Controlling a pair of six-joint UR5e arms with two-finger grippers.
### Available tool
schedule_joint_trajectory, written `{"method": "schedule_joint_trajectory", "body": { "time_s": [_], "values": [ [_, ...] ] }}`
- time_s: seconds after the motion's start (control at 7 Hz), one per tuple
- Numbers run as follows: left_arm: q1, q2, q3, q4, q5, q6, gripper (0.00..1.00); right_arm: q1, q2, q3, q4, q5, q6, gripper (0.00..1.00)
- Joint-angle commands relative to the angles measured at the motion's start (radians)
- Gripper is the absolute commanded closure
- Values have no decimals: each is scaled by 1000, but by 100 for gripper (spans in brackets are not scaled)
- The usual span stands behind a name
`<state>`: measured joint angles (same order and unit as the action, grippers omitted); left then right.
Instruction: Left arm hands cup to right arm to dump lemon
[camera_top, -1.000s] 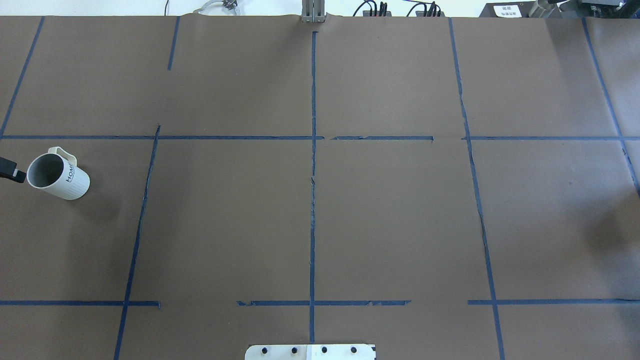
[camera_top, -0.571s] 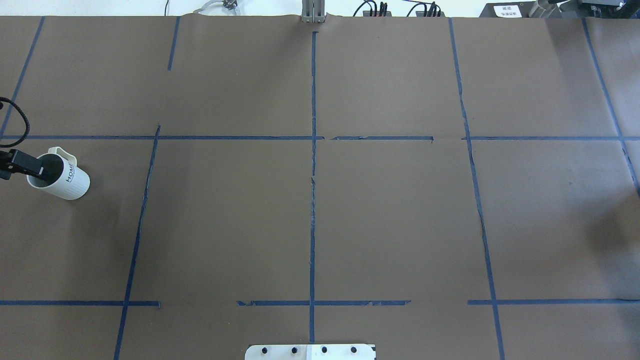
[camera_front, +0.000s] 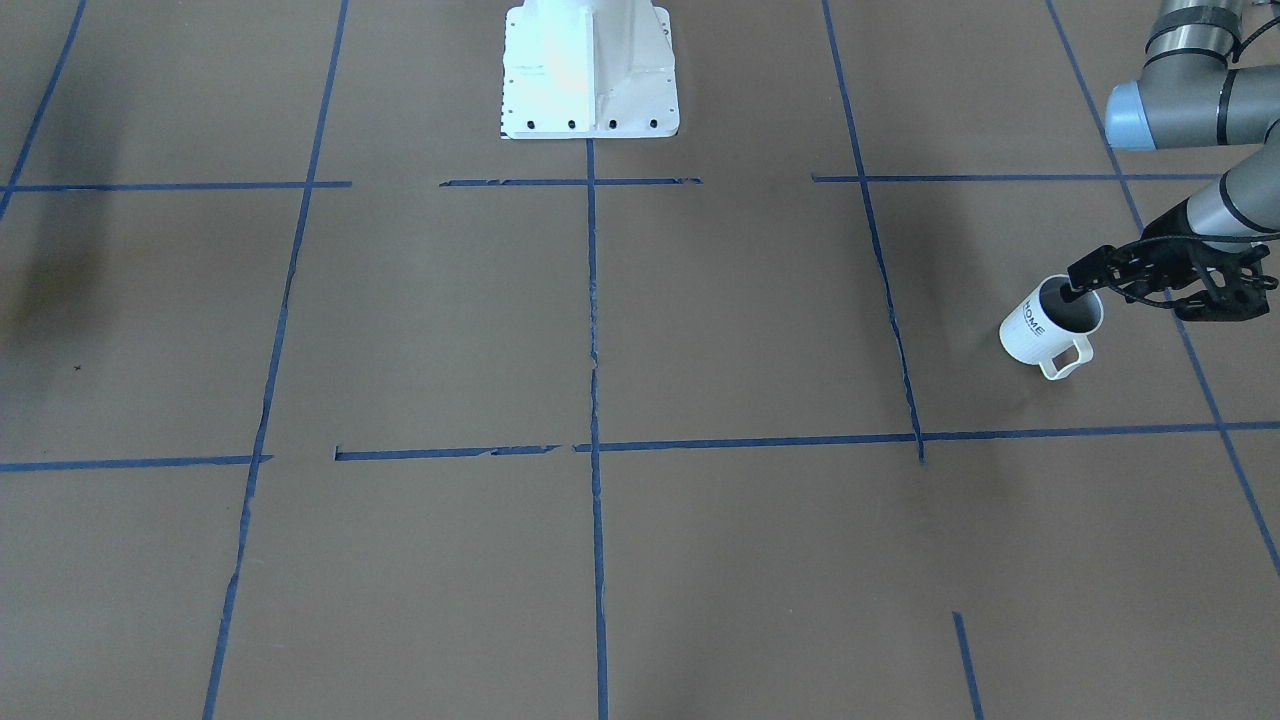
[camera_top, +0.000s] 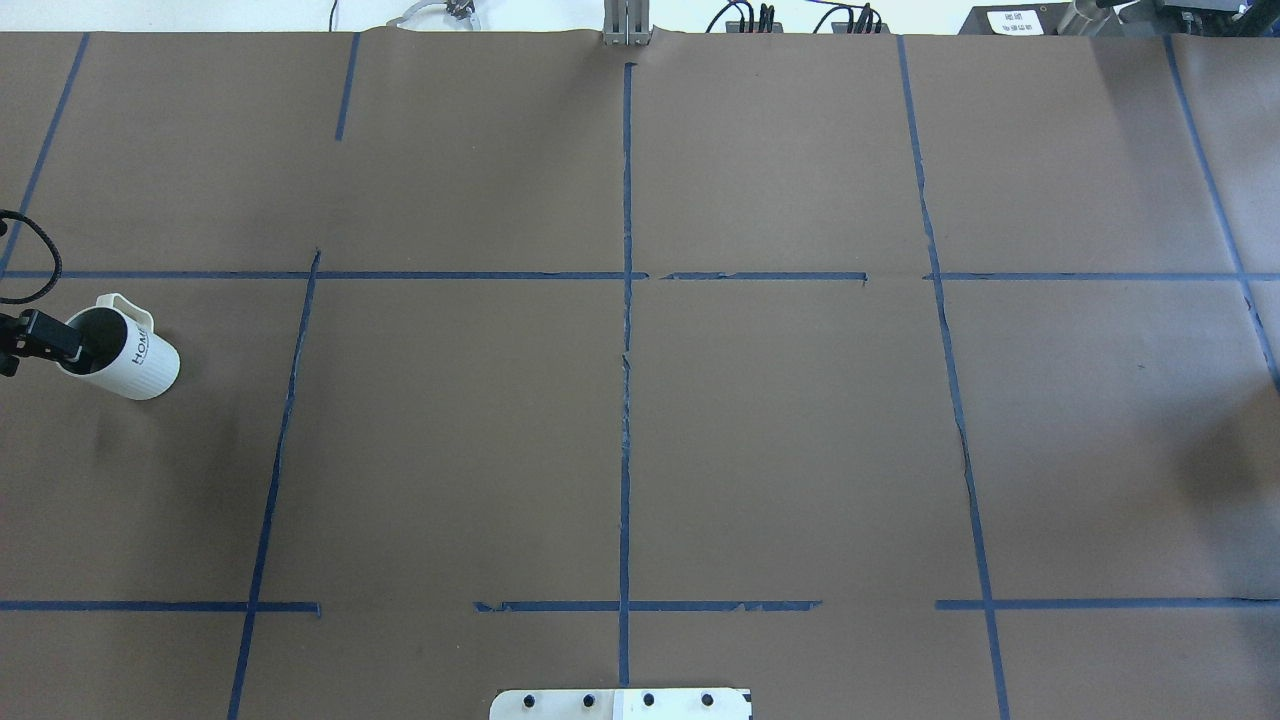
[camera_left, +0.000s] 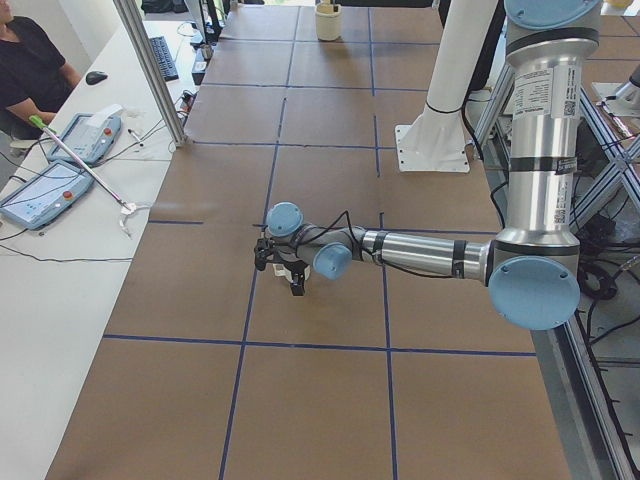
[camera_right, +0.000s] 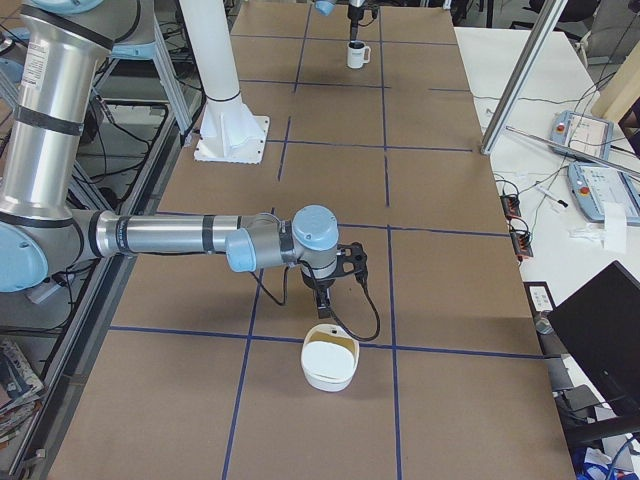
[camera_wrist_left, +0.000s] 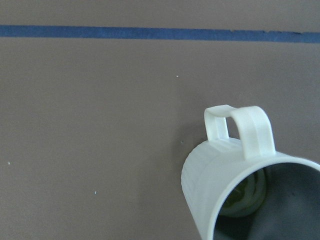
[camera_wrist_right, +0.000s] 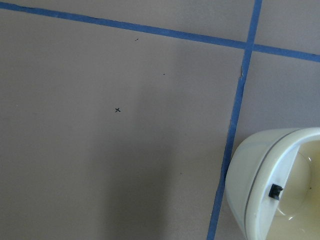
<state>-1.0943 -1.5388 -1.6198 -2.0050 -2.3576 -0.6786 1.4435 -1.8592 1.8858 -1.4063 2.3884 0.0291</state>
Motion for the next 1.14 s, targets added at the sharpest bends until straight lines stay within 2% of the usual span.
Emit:
{"method": "schedule_joint_trajectory", "body": {
  "time_s": [0.0,0.14,0.43,0.71,0.86,1.0],
  "values": [
    [1,-35,-12,-1,0,-125,100,0,0,-1,1,6,0,0],
    [1,-49,-23,-1,3,-151,100,2,0,-1,1,6,0,0],
    [5,-150,-31,8,49,-302,100,0,-2,1,1,18,2,0],
    [101,-226,-122,79,63,-381,100,-2,6,13,9,52,29,0],
    [156,-312,-187,204,63,-445,100,-44,9,13,91,46,93,0],
    [219,-410,-231,344,64,-501,100,-107,17,10,231,26,242,0]
  ]
}}
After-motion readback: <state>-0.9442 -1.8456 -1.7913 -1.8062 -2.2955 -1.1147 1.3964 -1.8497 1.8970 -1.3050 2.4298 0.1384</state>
